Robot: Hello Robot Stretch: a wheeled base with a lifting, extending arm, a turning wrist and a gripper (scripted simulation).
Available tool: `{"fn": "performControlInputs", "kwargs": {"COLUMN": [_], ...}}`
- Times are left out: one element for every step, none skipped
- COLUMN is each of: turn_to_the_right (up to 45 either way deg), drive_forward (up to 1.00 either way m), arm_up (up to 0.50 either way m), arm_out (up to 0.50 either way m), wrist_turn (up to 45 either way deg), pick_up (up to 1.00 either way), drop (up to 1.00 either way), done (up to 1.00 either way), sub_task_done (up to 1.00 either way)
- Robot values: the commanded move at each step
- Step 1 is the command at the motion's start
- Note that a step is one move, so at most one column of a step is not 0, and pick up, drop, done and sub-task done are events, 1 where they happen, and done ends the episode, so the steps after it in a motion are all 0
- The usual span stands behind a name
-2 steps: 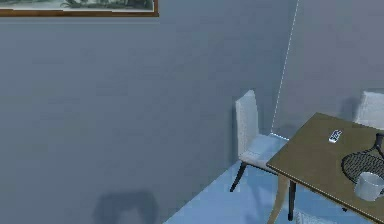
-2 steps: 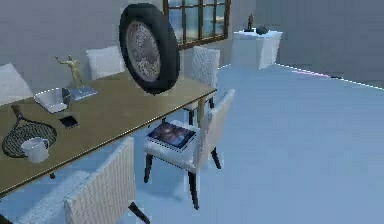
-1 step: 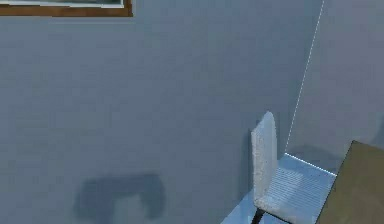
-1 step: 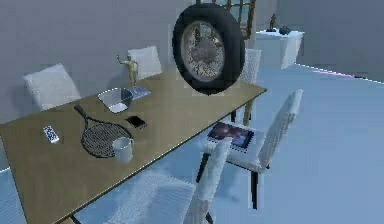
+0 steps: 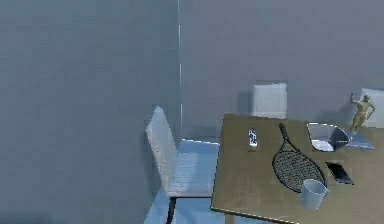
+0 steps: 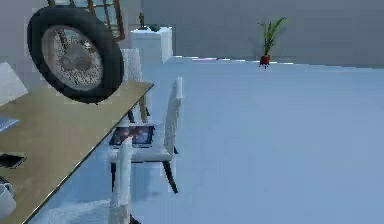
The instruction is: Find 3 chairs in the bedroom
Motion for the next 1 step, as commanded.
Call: {"fn": "performControlInputs", "kwargs": {"turn_to_the_right": [0.0], "drive_forward": [0.0], "arm_up": [0.0], "arm_out": [0.0], "wrist_turn": [0.0], "pick_up": [0.0], "drop": [0.0], "done": [1.0], "sub_task_done": [0.0]}}
